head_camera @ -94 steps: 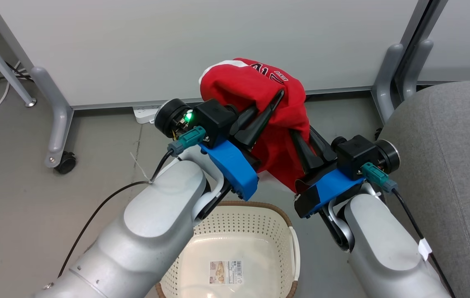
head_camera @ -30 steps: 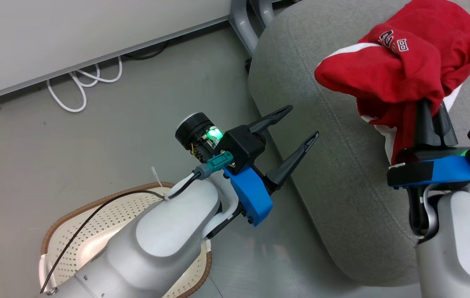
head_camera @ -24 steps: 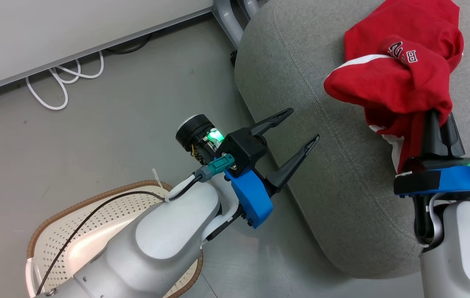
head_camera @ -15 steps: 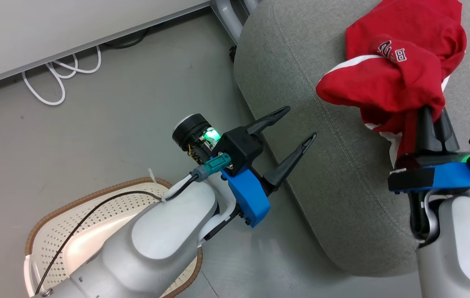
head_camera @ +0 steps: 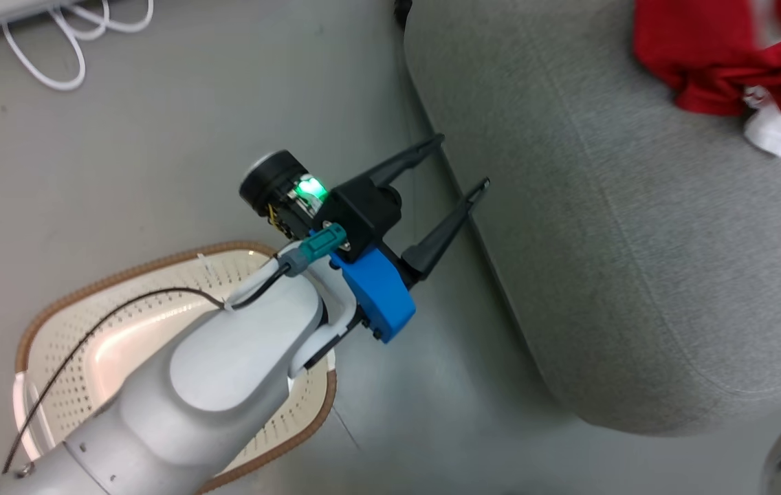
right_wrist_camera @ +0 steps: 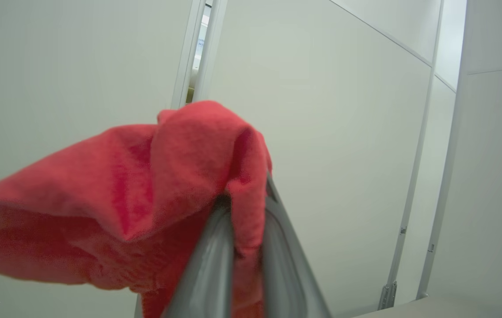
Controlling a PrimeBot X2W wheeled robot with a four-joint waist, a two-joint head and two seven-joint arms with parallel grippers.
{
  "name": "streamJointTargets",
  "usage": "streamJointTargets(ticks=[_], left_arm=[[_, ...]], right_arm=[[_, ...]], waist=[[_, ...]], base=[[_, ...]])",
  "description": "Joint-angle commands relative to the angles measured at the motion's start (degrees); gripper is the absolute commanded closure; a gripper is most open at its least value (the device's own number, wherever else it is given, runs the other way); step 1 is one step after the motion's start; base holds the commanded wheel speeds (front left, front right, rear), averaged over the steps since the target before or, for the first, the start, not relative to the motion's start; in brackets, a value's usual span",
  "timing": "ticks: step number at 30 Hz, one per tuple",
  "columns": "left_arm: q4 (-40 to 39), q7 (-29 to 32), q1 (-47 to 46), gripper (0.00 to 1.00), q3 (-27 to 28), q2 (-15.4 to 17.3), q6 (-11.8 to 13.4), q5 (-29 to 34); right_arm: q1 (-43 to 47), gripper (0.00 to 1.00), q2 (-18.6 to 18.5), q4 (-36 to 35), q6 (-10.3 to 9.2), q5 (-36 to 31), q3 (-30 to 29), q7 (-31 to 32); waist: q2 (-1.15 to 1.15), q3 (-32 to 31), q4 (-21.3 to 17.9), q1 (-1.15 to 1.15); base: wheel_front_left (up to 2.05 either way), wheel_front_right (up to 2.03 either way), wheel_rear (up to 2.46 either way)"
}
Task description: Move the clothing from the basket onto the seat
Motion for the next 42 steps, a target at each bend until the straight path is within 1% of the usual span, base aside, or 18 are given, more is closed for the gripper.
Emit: streamJointTargets(ticks=[1, 5, 9, 11, 14, 16, 20, 28, 29, 30, 31, 35, 40, 41, 42], left_arm=[[-0.7, 0.3, -1.1, 0.00, 0.3, 0.9, 0.3, 0.4], [-2.5, 1.2, -2.7, 0.00, 0.5, 2.6, 0.7, 1.2], [-4.4, 2.1, -4.2, 0.00, 0.8, 3.8, 1.1, 1.9], [-5.2, 2.5, -4.8, 0.00, 1.0, 4.7, 1.2, 2.0], [-6.0, 2.9, -5.2, 0.00, 1.1, 5.5, 1.4, 2.3], [-6.5, 3.0, -5.4, 0.00, 1.1, 6.0, 1.5, 2.5], [-6.9, 3.1, -5.1, 0.00, 1.0, 6.8, 1.7, 2.5], [-7.0, 3.3, -4.6, 0.00, 0.6, 7.3, 1.9, 2.0], [-7.0, 3.4, -4.6, 0.00, 0.5, 7.4, 2.0, 2.0], [-6.9, 3.4, -4.5, 0.00, 0.4, 7.4, 2.0, 1.9], [-6.8, 3.2, -4.3, 0.00, 0.4, 7.4, 2.0, 1.8], [-6.0, 2.1, -3.2, 0.00, 0.3, 6.9, 2.1, 1.2], [-4.0, -0.6, -0.6, 0.00, 0.8, 6.0, 2.6, -0.4], [-4.0, -0.6, -0.6, 0.00, 0.8, 6.0, 2.6, -0.4], [-3.4, -1.3, 0.1, 0.00, 1.1, 5.9, 2.8, -0.8]], right_arm=[[-2.6, 1.00, -1.4, 0.3, -0.06, 0.4, -1.7, -0.1], [-8.1, 1.00, -6.1, 2.2, -0.06, 0.9, -7.4, -0.1], [-10.2, 1.00, -11.0, 6.8, -0.06, 1.1, -12.5, -0.1], [-10.1, 1.00, -12.7, 10.1, -0.05, 1.1, -14.3, -0.1], [-8.8, 1.00, -14.0, 15.0, -0.06, 0.3, -16.0, -0.1], [-7.8, 1.00, -13.8, 17.7, -0.06, -0.2, -17.2, -0.1], [-5.5, 1.00, -11.9, 21.5, -0.06, -0.9, -19.2, -0.1], [-1.2, 1.00, -7.9, 24.7, -0.06, -1.6, -19.3, -0.1], [-0.9, 0.82, -7.7, 24.5, -0.06, -1.6, -19.2, -0.1], [-0.6, 0.25, -7.4, 23.8, -0.06, -1.5, -19.5, -0.1], [-0.1, 0.00, -6.9, 23.3, -0.06, -1.4, -19.7, -0.1], [3.8, 0.00, -5.5, 20.9, -0.06, -1.9, -19.2, -0.1], [11.1, 0.00, -2.8, 14.1, -0.06, -2.5, -16.6, -0.1], [11.1, 0.00, -2.8, 14.1, -0.06, -2.5, -16.6, -0.1], [12.4, 0.00, -2.3, 12.7, -0.06, -2.8, -15.9, -0.1]], waist=[[0.00, 3.7, 1.3, -0.01], [0.00, 7.9, 2.2, -0.01], [0.00, 11.5, 3.2, -0.01], [0.00, 13.2, 3.5, -0.01], [0.00, 15.0, 3.9, -0.01], [0.00, 15.7, 4.0, -0.01], [0.00, 16.2, 4.1, -0.01], [0.00, 15.4, 3.4, -0.01], [0.00, 15.2, 3.2, -0.01], [0.00, 14.9, 3.1, -0.01], [0.00, 14.5, 3.0, -0.01], [0.00, 11.9, 2.8, -0.01], [0.00, 6.4, 2.8, -0.01], [0.00, 6.4, 2.8, -0.01], [0.00, 4.9, 2.9, -0.01]], base=[[0.00, 0.00, 0.00], [0.00, 0.00, 0.00], [0.00, 0.00, 0.00], [0.00, 0.00, 0.00], [0.00, 0.00, 0.00], [0.00, 0.00, 0.00], [0.00, 0.00, 0.00], [0.00, 0.00, 0.00], [0.00, 0.00, 0.00], [0.00, 0.00, 0.00], [0.00, 0.00, 0.00], [0.00, 0.00, 0.00], [0.00, 0.00, 0.00], [0.00, 0.00, 0.00], [0.00, 0.00, 0.00]])
